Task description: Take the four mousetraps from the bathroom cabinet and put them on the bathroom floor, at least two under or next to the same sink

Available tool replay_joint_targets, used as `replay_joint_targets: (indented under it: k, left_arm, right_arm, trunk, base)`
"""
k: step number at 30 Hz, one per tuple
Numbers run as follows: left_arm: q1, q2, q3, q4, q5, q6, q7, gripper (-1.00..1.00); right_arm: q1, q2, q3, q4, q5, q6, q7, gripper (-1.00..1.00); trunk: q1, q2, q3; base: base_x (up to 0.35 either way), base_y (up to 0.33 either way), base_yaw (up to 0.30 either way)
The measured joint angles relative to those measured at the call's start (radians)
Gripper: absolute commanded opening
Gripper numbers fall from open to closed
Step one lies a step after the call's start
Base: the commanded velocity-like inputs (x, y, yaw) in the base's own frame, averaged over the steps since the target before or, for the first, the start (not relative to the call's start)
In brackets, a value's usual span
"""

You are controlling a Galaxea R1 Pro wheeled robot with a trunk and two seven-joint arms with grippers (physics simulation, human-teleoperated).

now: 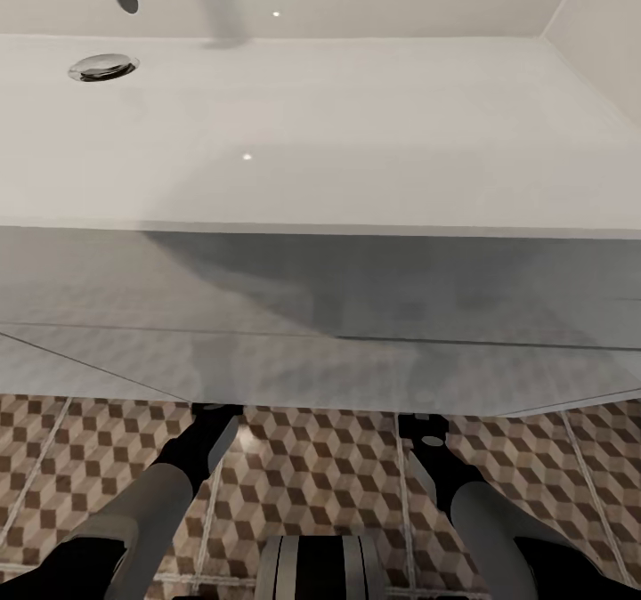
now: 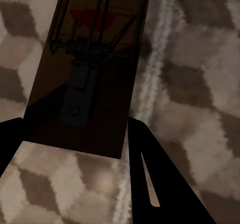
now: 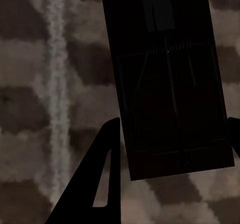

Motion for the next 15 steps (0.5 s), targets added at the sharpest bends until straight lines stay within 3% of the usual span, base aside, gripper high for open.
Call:
replay_joint_targets:
  k: [15]
  left_arm:
    - [0.0, 0.002, -0.001, 0.0, 0.0, 0.0, 0.0, -1.0]
  right_arm:
    - [0.0, -0.001, 0.0, 0.0, 0.0, 0.0, 0.0, -1.0]
  trunk:
    - [0.0, 0.0, 0.0]
  base:
    - [0.0, 0.0, 0.0]
